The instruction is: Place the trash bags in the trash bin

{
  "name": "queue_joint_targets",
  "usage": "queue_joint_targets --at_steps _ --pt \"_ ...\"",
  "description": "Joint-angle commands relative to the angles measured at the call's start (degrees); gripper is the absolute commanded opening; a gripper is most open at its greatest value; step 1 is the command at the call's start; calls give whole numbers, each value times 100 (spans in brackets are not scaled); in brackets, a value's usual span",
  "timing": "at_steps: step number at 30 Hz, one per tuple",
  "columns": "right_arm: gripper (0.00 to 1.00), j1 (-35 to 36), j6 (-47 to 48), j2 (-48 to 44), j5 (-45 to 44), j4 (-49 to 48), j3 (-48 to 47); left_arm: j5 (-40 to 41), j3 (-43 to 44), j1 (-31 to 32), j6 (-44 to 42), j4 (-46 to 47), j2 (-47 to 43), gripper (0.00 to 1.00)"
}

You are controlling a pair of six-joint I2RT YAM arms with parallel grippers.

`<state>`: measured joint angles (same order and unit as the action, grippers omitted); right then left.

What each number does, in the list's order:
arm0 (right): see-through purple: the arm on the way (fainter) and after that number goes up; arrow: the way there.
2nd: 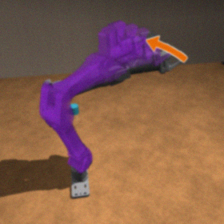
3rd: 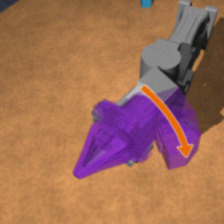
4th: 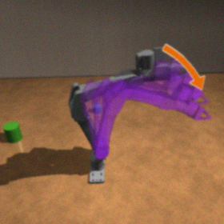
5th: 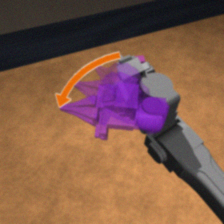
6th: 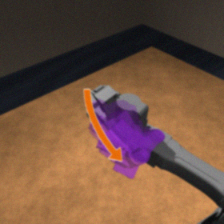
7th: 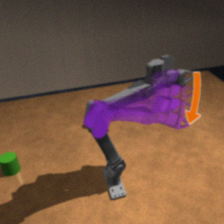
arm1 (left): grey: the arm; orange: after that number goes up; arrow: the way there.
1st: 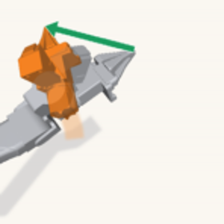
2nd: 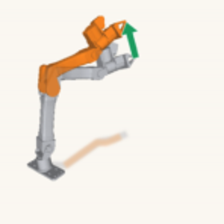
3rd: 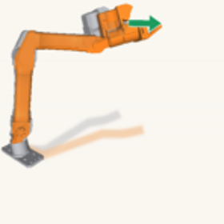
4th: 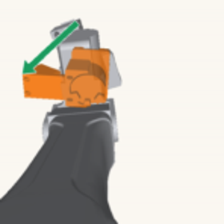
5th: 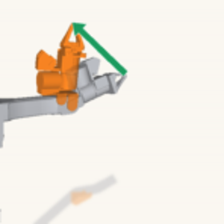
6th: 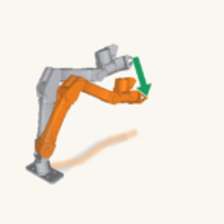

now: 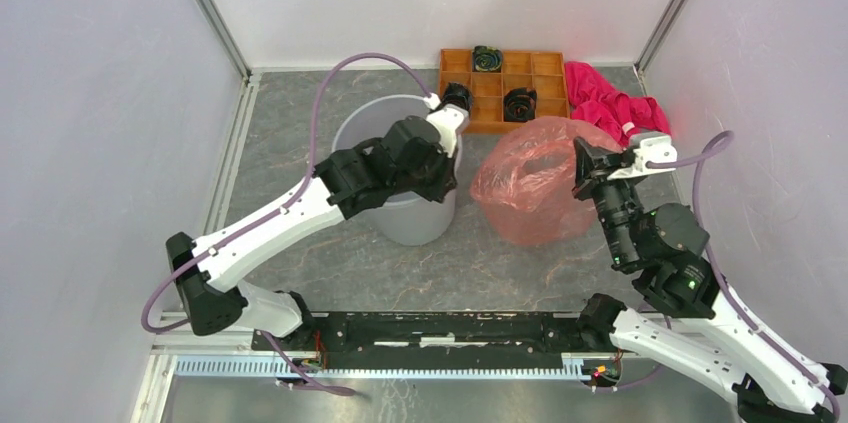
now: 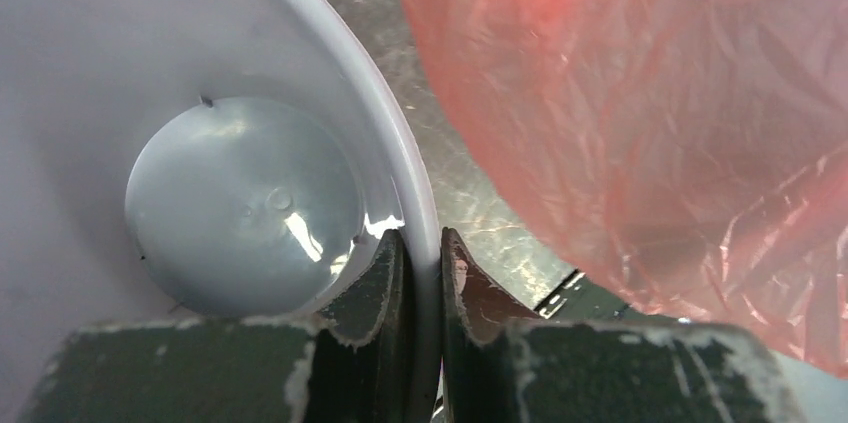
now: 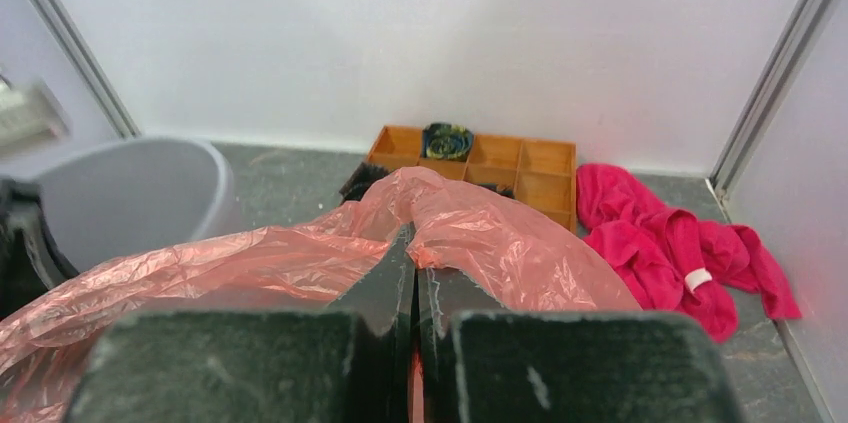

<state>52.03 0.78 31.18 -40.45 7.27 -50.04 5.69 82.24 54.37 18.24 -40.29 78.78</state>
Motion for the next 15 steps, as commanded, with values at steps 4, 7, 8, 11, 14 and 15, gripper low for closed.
queue_joint_targets --at_steps 4,7,8,11,14,15 --pt "1 19 385 145 -115 -559 -737 -689 288 397 708 852 259 25" --pt "1 22 588 295 78 -563 -1077 -591 257 399 527 865 -53 47" --pt "1 19 675 370 186 -577 -1167 -472 230 399 466 896 -192 54" --pt "1 25 906 677 691 -643 -1536 -267 -1 395 162 1207 -798 68" --pt "1 22 1038 1247 1605 -541 -2168 -15 -441 393 -118 1626 -1523 81" --pt "1 28 1047 1478 1960 -504 -2393 96 -585 393 -167 1729 -1759 84"
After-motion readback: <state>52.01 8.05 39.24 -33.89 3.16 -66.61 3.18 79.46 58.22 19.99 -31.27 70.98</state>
